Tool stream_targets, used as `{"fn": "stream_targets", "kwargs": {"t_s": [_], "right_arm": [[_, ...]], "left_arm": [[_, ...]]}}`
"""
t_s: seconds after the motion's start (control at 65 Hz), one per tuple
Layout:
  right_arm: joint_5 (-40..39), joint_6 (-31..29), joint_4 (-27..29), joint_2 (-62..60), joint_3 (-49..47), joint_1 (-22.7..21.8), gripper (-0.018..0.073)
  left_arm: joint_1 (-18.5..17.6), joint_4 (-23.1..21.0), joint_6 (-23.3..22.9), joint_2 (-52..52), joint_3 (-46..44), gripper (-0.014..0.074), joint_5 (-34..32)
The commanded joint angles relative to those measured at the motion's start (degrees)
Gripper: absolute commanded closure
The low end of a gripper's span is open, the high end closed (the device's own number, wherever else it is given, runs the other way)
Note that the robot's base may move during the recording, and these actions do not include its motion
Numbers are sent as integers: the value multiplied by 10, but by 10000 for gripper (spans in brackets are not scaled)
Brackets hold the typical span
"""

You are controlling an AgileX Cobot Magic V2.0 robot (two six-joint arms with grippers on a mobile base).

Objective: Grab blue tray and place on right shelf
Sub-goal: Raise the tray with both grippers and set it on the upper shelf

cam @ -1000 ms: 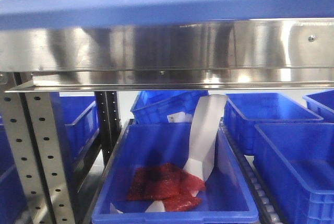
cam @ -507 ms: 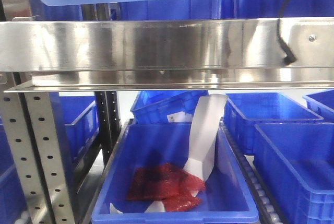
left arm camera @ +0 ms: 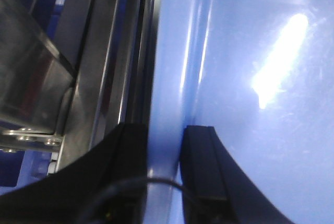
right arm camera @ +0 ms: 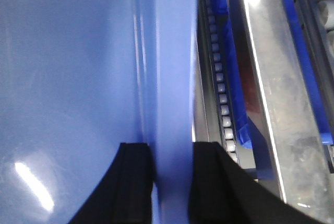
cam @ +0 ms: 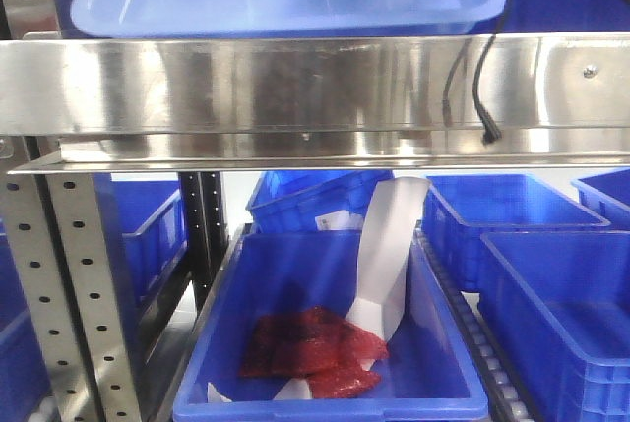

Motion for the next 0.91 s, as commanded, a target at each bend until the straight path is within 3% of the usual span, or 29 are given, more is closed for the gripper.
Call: {"fn": "stream_targets", "kwargs": {"t_s": [0.0, 0.123, 0.231, 0.354, 0.446, 0.554, 0.892], "right_arm": [[-73, 2, 67, -25, -24, 11, 316], [-68, 2, 66, -18, -24, 11, 312], [-62, 2, 66, -16, -24, 11, 279], [-66, 2, 65, -16, -24, 9, 141], [-64, 2, 65, -16, -24, 7, 29], [-54, 2, 56, -16, -24, 5, -25], [-41, 2, 38, -15, -24, -13, -25]], "left_arm": [[-16, -78, -12, -22, -25, 540, -74], [-16, -92, -12, -13, -23, 517, -61], [-16, -94, -12, -7, -23, 402, -50], [-16, -94, -12, 0, -23, 257, -49], [-16, -91, -12, 1, -23, 198, -48], [-16, -69, -13, 1, -23, 180, -48], [4, -50, -14, 1, -23, 174, -43]]}}
